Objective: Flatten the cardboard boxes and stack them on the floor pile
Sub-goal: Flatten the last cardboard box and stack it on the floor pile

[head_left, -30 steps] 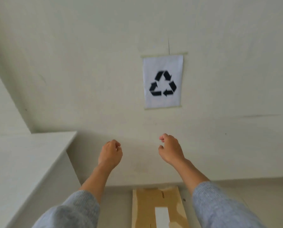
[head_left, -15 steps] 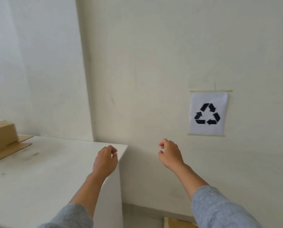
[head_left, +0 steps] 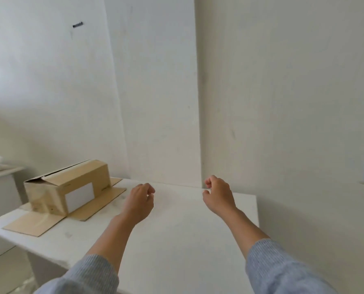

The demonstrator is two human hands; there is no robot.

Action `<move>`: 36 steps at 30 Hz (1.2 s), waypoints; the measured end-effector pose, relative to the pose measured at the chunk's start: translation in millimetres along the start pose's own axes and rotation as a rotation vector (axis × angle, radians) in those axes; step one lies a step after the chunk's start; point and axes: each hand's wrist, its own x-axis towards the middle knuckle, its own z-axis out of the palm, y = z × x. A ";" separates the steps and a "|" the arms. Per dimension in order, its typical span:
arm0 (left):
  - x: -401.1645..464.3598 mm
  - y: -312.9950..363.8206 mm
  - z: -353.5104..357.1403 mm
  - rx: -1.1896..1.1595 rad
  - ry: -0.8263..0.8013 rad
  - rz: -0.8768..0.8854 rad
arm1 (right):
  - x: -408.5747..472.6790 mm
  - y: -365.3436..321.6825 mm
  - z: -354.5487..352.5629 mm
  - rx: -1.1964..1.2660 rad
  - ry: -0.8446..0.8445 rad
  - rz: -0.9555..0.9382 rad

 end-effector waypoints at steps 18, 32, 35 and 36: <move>155.9 -269.9 -29.0 0.045 -0.008 0.016 | 168.2 -172.1 257.3 -0.031 -0.054 -0.042; 282.7 -442.8 -62.6 0.091 0.034 -0.023 | 249.8 -224.6 416.7 0.011 -0.158 -0.013; 303.0 -478.8 -69.6 0.126 0.019 0.051 | 255.3 -239.9 446.9 0.031 -0.138 0.031; 309.4 -490.9 -73.8 0.135 0.010 0.065 | 255.7 -246.5 457.3 0.045 -0.130 0.052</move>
